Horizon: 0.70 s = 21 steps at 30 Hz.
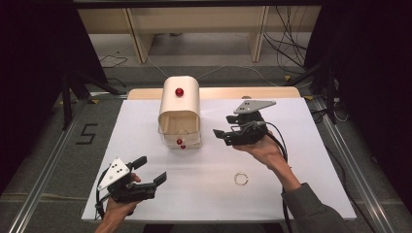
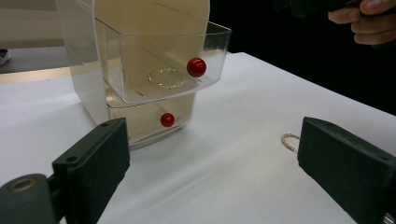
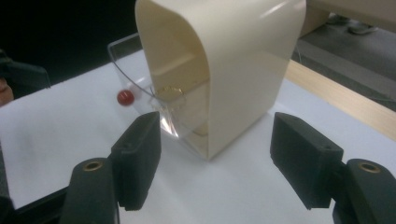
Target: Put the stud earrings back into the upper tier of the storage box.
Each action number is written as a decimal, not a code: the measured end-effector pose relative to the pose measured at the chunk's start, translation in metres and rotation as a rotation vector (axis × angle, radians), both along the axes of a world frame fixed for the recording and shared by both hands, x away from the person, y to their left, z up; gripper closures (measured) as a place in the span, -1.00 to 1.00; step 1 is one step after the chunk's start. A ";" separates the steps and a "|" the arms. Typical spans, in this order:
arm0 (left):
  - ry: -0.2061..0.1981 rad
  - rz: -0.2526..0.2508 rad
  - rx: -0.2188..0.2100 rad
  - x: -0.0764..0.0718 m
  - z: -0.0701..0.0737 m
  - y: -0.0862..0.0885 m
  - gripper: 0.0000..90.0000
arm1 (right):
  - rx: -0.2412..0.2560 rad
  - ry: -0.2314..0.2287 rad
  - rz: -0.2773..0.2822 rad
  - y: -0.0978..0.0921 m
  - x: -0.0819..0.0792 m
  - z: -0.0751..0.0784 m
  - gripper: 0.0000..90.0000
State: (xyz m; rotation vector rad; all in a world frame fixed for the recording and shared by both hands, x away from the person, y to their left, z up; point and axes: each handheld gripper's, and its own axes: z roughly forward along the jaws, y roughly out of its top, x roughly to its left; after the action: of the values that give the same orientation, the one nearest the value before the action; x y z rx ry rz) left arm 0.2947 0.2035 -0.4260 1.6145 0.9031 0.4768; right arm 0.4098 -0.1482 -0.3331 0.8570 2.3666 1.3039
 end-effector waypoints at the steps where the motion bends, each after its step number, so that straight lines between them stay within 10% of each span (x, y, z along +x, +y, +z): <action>1: 0.000 0.000 0.000 0.000 0.000 0.000 -0.80 | 0.000 0.006 -0.004 -0.003 -0.001 -0.003 -0.24; 21: 0.003 -0.003 0.006 0.000 0.000 0.000 -0.80 | -0.046 0.105 -0.051 -0.049 -0.018 -0.060 -0.19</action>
State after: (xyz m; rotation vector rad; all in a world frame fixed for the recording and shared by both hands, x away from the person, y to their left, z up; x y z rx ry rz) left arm 0.2951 0.2032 -0.4261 1.6225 0.9020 0.4761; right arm 0.3919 -0.1974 -0.3935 0.9871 2.4272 1.2080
